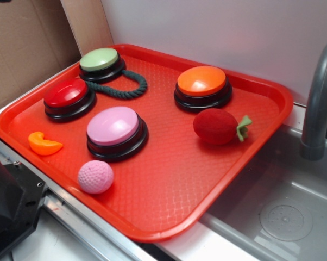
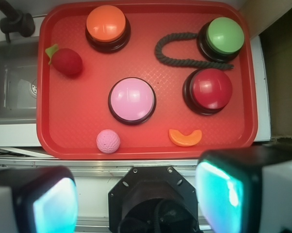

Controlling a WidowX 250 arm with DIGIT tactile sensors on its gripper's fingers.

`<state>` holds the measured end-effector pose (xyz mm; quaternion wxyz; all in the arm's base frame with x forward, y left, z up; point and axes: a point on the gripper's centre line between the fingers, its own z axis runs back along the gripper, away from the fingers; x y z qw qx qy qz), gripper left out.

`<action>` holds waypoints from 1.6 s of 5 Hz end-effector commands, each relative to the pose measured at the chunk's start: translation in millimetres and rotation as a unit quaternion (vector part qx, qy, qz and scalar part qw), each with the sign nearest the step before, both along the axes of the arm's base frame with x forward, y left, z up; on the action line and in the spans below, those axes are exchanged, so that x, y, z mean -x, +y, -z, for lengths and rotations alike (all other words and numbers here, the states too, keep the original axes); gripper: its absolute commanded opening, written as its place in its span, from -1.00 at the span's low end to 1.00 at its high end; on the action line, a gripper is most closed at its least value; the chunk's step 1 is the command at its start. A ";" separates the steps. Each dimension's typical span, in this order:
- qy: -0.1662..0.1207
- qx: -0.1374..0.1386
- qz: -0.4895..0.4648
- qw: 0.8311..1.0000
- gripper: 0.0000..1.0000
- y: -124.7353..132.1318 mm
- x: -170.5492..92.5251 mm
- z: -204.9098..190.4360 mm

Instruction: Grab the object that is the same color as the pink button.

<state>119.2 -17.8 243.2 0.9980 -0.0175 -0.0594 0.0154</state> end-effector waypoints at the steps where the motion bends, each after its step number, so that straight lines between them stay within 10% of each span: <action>1: 0.000 0.000 0.000 1.000 1.00 0.0 0.0 0.0; 4: 0.015 0.026 0.008 1.000 1.00 -33.2 -2.6 85.9; 8: 0.072 -0.007 -0.014 0.997 1.00 -58.4 -10.7 182.9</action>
